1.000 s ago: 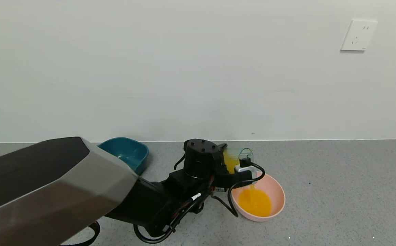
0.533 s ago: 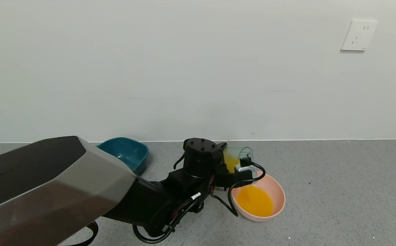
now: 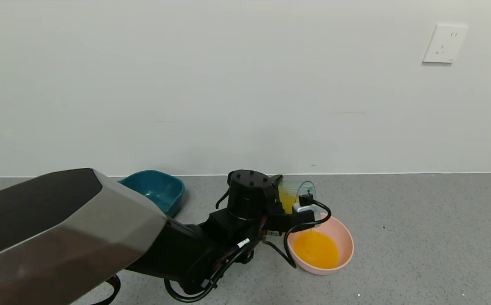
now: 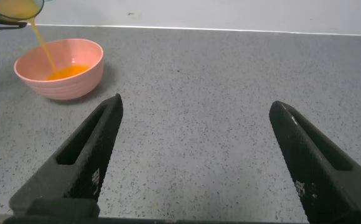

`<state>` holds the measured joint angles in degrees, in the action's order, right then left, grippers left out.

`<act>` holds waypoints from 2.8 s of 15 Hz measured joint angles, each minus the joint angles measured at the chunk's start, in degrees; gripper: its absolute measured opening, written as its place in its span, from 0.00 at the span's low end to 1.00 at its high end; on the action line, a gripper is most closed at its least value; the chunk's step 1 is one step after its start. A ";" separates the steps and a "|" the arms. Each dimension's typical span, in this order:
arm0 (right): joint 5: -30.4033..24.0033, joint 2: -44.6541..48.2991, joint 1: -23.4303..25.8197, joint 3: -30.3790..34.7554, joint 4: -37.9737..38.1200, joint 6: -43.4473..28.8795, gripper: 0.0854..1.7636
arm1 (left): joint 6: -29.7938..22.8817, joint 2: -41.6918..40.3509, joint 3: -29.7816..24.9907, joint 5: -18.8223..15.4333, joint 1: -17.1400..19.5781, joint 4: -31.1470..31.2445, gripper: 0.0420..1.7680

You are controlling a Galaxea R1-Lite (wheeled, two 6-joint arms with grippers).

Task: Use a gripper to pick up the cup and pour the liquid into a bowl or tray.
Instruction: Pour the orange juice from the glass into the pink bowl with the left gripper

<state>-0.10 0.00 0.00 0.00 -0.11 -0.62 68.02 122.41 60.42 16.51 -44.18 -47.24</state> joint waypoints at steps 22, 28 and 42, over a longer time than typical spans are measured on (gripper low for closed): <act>0.02 0.00 0.00 0.00 0.00 -0.01 0.97 | 13.46 0.11 2.47 2.17 -0.77 -0.57 0.72; 0.02 0.00 0.00 0.00 0.00 -0.04 0.97 | 17.75 0.22 3.17 2.10 -0.78 -0.61 0.72; 0.02 0.00 0.00 0.00 0.01 -0.01 0.97 | 28.64 -0.07 3.63 2.10 -2.12 -1.32 0.72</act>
<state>-0.07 0.00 0.00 0.00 -0.10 -0.63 96.66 122.33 64.05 18.60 -46.30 -48.56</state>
